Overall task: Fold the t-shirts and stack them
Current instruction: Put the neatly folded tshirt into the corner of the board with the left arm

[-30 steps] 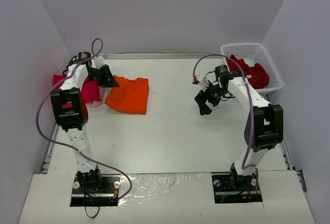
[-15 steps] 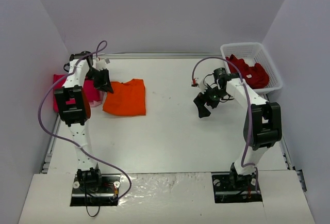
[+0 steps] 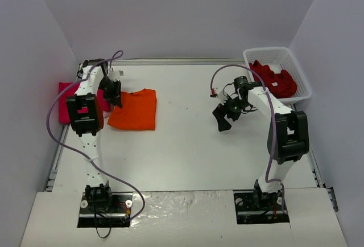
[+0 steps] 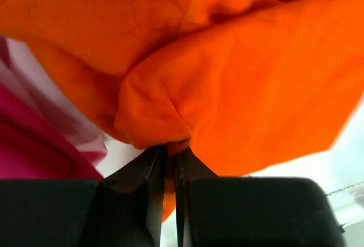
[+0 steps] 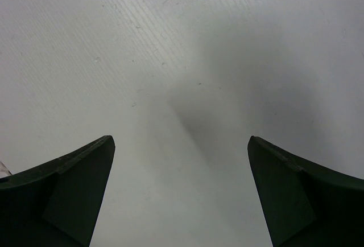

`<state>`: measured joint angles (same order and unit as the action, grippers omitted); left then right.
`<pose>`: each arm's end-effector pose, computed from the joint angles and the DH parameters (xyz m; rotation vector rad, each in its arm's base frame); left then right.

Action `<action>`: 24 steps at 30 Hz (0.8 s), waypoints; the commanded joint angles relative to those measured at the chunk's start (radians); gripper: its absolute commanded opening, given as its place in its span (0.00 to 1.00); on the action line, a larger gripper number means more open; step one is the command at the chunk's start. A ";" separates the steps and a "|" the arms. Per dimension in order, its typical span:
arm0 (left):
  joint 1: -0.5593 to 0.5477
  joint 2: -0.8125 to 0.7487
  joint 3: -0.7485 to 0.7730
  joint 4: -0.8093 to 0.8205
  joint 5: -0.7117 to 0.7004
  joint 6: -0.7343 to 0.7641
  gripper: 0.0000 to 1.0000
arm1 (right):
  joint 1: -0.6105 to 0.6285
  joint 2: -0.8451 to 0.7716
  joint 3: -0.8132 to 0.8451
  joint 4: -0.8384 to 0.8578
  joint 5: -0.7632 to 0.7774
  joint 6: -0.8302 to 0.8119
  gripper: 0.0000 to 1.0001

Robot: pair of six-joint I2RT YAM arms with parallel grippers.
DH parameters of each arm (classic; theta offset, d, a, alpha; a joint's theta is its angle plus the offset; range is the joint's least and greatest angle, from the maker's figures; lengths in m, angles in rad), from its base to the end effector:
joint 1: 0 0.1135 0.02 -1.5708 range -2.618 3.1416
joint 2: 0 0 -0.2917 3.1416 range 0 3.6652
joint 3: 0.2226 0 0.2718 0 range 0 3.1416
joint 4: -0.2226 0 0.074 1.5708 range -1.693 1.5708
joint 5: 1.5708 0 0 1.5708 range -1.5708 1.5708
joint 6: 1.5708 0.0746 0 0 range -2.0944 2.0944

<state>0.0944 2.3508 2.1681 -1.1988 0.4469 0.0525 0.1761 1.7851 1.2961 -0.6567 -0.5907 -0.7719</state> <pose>0.5240 0.0172 0.1930 0.0018 2.8569 -0.6274 0.3868 0.1110 0.2031 -1.2933 2.1597 0.5715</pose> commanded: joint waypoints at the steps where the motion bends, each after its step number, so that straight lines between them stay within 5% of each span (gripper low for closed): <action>1: -0.027 0.019 0.002 -0.053 -0.086 0.020 0.02 | 0.013 0.010 -0.011 -0.027 0.003 0.000 1.00; 24: -0.211 0.028 0.251 -0.090 -0.565 0.136 0.02 | 0.040 0.040 -0.017 -0.023 0.049 0.013 1.00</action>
<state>-0.1291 2.4264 2.3772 -1.2346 -0.0162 0.1604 0.2092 1.8206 1.2861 -0.6502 -0.5499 -0.7628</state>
